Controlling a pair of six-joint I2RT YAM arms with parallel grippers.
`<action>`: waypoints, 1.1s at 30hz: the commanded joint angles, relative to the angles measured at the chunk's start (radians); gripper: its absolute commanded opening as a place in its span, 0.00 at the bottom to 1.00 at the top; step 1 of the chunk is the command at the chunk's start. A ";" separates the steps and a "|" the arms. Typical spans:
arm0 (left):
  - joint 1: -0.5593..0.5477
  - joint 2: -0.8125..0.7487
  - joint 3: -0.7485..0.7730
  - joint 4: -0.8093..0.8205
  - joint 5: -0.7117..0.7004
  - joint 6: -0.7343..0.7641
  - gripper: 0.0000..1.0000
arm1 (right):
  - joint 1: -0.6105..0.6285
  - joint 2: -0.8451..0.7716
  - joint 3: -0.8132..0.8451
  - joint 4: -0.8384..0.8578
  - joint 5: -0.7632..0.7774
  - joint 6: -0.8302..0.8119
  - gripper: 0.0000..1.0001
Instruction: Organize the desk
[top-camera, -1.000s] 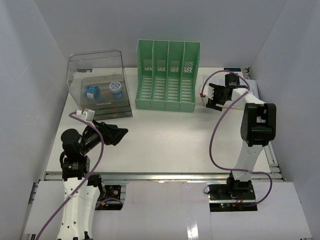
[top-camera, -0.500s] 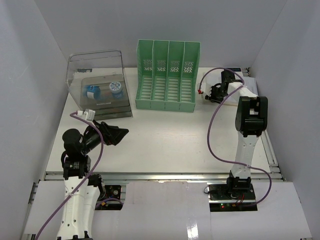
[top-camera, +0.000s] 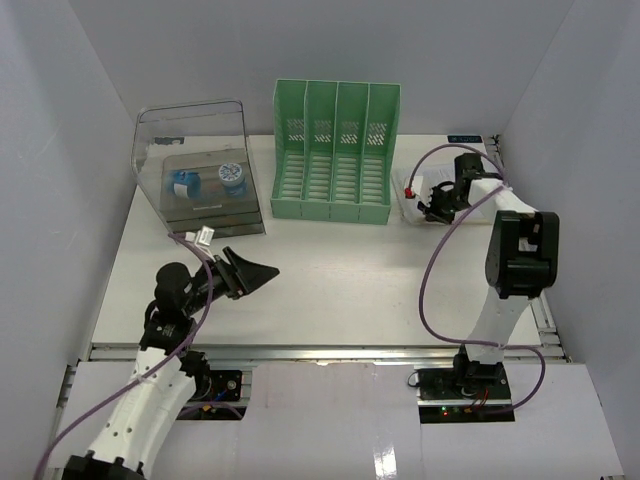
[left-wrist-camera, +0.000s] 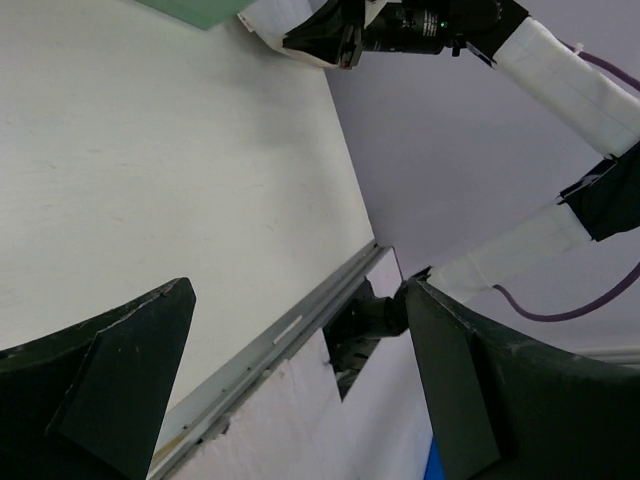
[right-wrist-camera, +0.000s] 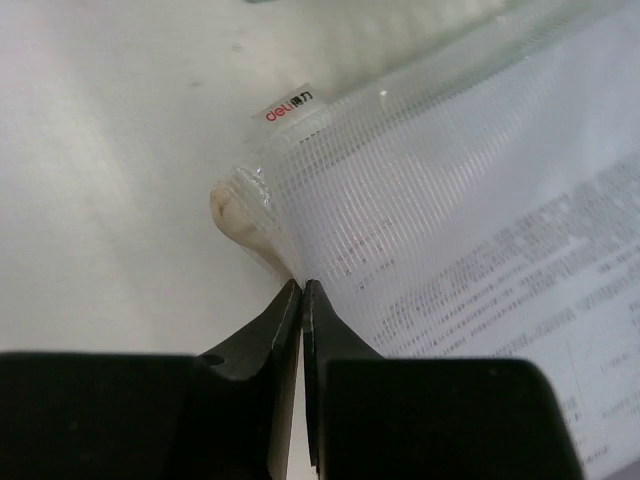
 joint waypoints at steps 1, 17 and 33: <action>-0.294 0.163 0.037 0.183 -0.303 -0.114 0.98 | -0.074 -0.295 -0.174 -0.037 -0.193 0.154 0.08; -0.626 1.001 0.513 0.458 -0.537 -0.306 0.98 | -0.137 -0.896 -0.500 -0.156 -0.485 0.240 0.08; -0.655 1.458 0.910 0.496 -0.427 -0.471 0.95 | -0.134 -1.046 -0.542 -0.471 -0.558 -0.134 0.08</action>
